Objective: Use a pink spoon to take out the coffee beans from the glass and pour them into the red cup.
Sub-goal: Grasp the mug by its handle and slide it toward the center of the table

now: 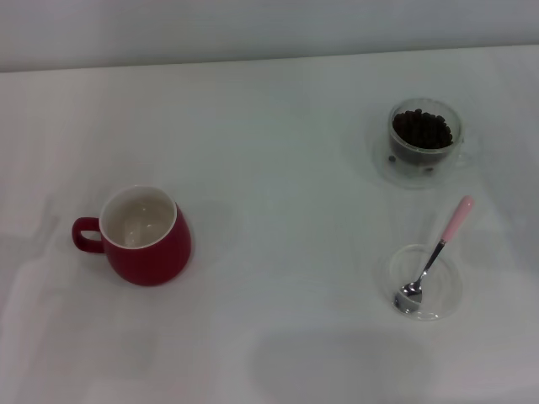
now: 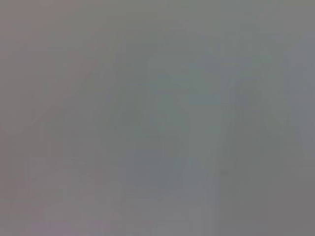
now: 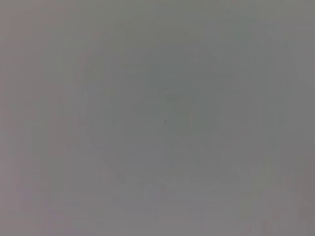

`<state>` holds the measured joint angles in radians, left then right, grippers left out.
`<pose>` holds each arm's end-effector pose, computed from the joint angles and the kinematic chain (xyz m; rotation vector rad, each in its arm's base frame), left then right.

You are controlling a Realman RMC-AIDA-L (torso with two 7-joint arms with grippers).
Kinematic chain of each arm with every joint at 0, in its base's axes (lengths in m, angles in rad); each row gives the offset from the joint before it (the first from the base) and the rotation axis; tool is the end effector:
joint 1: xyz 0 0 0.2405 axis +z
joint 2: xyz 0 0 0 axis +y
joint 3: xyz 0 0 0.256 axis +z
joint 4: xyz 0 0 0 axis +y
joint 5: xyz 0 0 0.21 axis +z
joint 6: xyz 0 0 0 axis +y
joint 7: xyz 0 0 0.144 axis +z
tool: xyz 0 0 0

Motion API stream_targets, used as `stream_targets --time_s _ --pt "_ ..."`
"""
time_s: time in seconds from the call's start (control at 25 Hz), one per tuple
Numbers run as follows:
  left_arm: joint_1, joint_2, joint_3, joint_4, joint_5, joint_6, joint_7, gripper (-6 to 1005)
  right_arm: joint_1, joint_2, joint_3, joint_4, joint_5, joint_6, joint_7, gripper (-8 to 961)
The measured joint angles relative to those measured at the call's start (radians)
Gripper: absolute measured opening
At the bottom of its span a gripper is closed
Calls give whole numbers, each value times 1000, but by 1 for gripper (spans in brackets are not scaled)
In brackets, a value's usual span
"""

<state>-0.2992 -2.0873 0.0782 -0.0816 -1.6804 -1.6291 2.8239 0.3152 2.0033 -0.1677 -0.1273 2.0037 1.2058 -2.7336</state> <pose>-0.3331 0.2518 0.0038 -1.5298 -0.4644 -0.9806 0.4236 0.2804 0.0888 -1.3203 0.6305 0.5722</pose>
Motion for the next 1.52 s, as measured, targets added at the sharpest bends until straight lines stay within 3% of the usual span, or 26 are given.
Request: stream_targets --time_s 0.52,0.92,1.2,1.52 --pt "9 0 0 -11 33 15 1 878 -2 0 3 -3 3 -2 0 765" --pt "114 0 0 -26 186 34 3 879 -10 -2 11 -16 6 -5 -5 765" --pt "151 -1 1 -57 228 109 3 878 1 -2 4 -32 3 -30 -6 765" --pt "137 2 2 -64 282 253 3 878 12 0 -8 -38 1 -33 -6 765"
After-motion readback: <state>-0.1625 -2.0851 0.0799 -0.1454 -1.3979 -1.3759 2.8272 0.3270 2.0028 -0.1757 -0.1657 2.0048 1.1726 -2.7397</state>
